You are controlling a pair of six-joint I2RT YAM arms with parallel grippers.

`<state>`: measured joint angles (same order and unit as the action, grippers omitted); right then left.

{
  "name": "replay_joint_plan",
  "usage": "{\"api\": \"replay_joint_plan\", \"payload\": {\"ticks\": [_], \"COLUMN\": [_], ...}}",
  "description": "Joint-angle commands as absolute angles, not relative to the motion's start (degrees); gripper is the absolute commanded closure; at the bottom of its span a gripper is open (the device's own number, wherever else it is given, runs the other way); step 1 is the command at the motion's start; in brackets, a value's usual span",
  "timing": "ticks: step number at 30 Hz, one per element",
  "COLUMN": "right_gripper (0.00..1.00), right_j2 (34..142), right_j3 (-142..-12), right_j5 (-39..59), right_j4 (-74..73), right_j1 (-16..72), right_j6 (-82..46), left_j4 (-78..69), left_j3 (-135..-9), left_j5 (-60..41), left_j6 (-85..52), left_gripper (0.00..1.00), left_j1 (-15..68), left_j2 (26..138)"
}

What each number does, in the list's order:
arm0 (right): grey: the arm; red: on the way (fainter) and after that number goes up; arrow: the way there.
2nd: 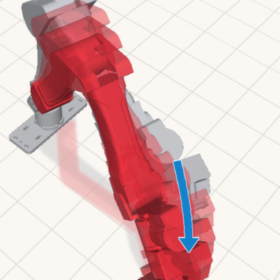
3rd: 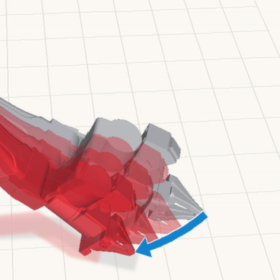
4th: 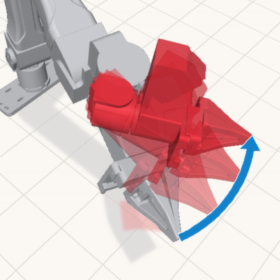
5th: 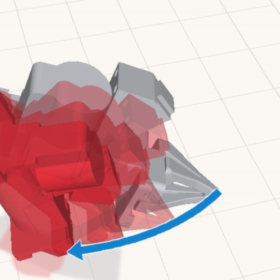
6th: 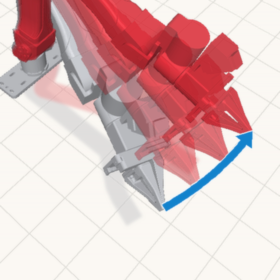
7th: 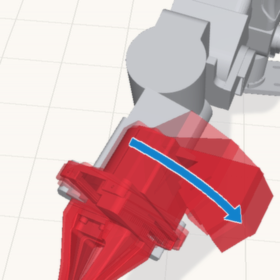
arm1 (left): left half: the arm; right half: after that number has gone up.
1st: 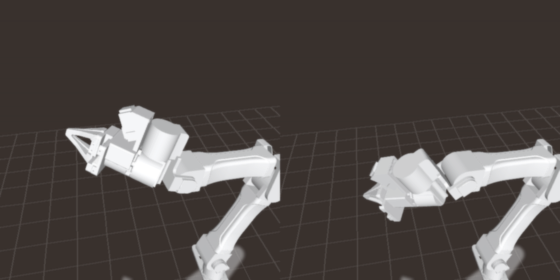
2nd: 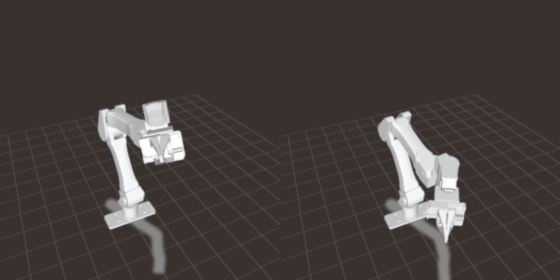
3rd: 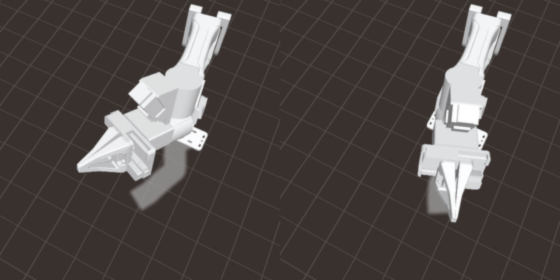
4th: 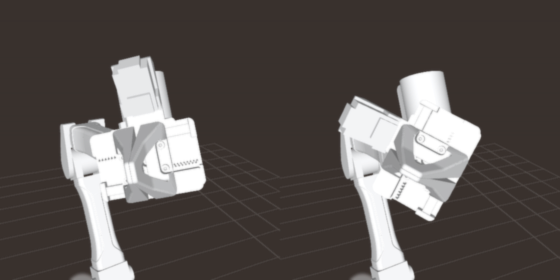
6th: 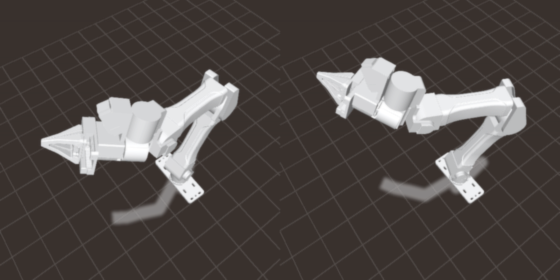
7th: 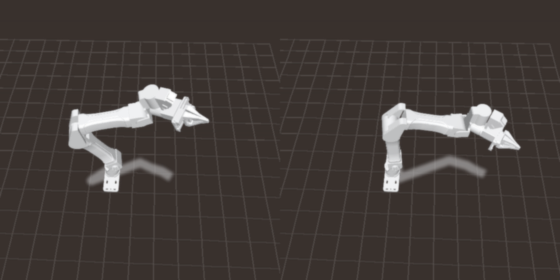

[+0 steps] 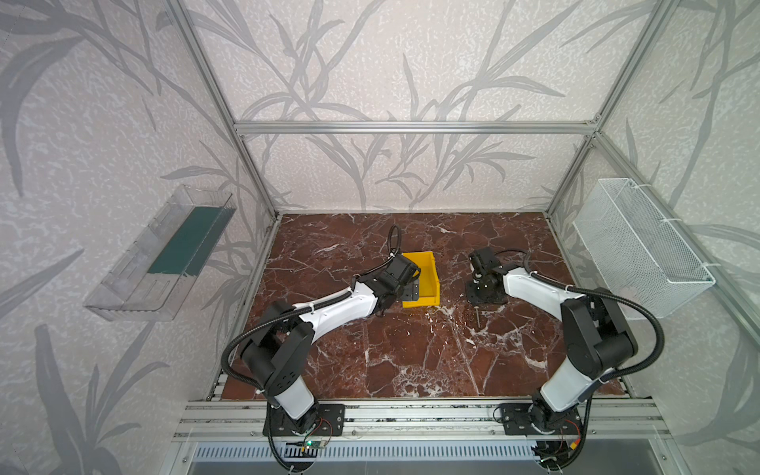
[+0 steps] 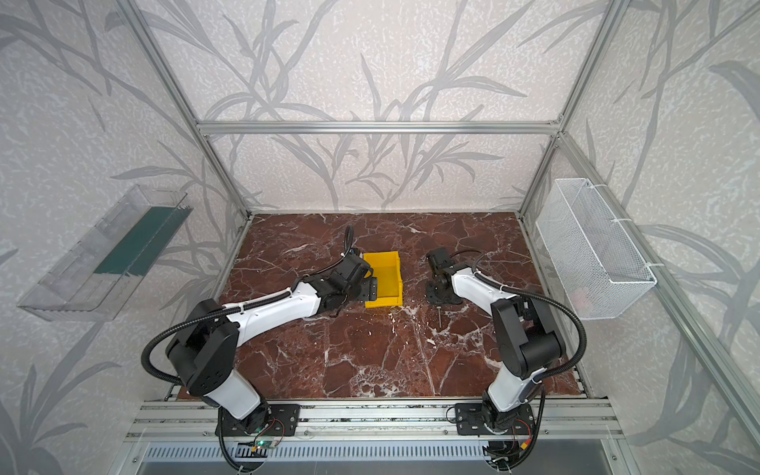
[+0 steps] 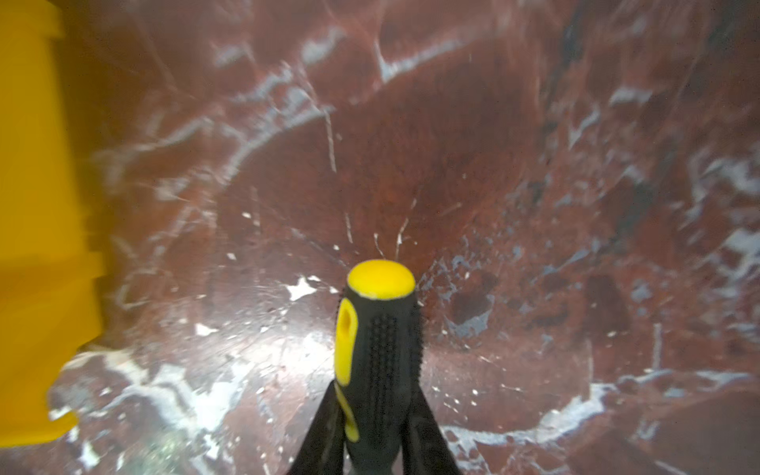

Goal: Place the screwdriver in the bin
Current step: 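Drag the bin closer with the left gripper while the right carries the screwdriver over it, then lower the screwdriver into the bin and open the right gripper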

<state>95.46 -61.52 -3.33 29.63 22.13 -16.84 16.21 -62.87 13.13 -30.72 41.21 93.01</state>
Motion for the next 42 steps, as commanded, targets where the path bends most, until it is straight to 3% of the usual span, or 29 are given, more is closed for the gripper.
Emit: {"api": "replay_joint_plan", "payload": {"ticks": [1, 8, 11, 16, 29, 42], "right_gripper": [0.92, 0.92, 0.92, 0.92, 0.88, 0.59], "right_j2": [90.11, 89.69, 93.32, 101.7, 116.32, 118.59], "right_j3": [-67.25, -71.59, -75.68, -82.25, -90.41, -92.0], "right_j5": [-1.6, 0.49, 3.39, 8.12, 6.14, 3.34], "right_j4": [29.95, 19.56, 18.57, 17.47, 21.71, 23.7], "right_j1": [24.67, 33.11, 35.26, 35.6, 36.3, 36.58], "right_j6": [-8.79, 5.1, 8.95, 11.17, 11.79, 8.36], "left_j4": [17.85, 16.08, 14.2, 12.39, 13.54, 16.84], "left_j3": [-65.42, -61.83, -57.29, -48.26, -42.87, -46.05], "left_j5": [19.86, 22.02, 16.03, 6.23, 7.74, 11.81], "left_j6": [-25.76, -18.63, -19.39, -23.11, -22.87, -22.69], "left_gripper": [0.01, 0.01, 0.01, 0.01, 0.01, 0.01], "left_j1": [41.31, 39.99, 36.27, 28.45, 25.23, 24.29], "left_j2": [87.11, 76.55, 70.93, 63.03, 57.93, 60.65]}}
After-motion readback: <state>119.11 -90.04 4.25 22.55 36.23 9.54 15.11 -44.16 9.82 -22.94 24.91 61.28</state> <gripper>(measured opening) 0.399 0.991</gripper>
